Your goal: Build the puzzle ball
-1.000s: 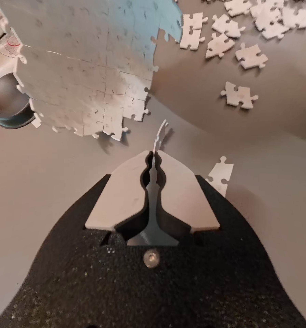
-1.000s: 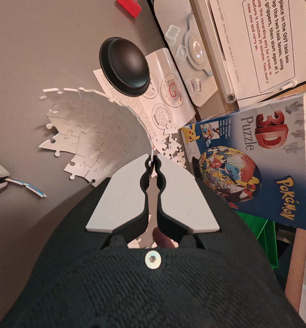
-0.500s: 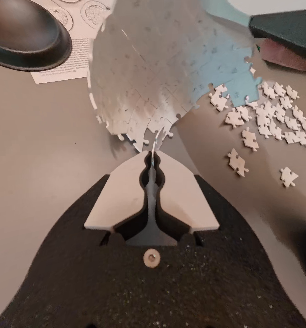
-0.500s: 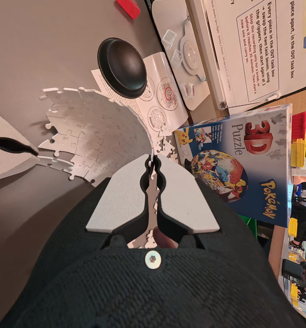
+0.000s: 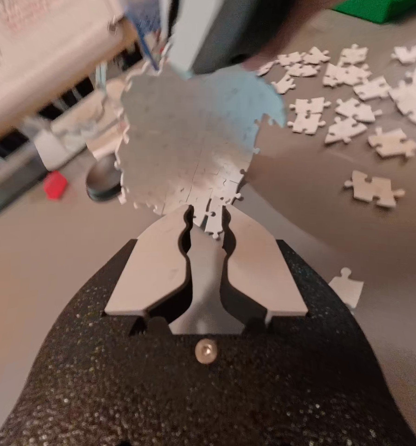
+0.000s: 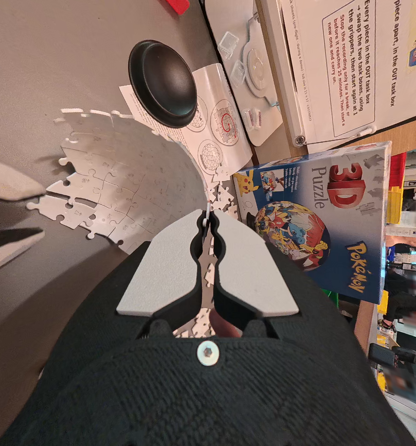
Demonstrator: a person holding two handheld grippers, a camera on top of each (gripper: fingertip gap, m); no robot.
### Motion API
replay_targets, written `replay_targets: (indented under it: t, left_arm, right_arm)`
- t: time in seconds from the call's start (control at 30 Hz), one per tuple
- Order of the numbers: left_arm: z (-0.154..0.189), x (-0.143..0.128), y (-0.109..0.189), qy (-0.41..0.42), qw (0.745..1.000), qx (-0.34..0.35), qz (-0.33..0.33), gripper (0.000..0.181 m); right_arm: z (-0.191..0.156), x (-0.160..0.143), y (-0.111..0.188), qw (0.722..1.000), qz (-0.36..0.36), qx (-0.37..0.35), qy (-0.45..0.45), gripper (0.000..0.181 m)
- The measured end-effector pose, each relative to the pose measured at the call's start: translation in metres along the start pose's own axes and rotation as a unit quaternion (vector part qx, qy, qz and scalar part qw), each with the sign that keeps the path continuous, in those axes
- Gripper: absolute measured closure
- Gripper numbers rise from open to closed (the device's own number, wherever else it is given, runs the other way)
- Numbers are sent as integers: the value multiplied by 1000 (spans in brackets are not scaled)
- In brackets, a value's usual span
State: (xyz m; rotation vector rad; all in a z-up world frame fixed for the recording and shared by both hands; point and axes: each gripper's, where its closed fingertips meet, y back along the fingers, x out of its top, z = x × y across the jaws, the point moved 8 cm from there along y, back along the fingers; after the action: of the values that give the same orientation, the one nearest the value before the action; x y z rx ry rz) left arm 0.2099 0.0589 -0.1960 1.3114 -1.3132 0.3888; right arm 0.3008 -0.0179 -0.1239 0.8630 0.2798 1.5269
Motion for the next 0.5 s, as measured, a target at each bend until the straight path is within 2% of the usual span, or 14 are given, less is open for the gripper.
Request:
replay_targets:
  t: [0.07,0.13,0.27,0.5]
  left_arm:
    - [6,-2,1,-98,995,14,9,162]
    - [9,-9,-1,-161,986,30,-19,163]
    - [7,-17,-4,-166,985,28,-41,164]
    - [7,-13,-9,-184,983,-2,-21,169]
  right_arm:
    - [-1,1,1,1000,-1,-5,4,178]
    - [-3,3,3,1000,1,-11,8,178]
    - [-7,4,6,999,2,-30,18,178]
    - [-12,-3,10,998,12,-62,21,177]
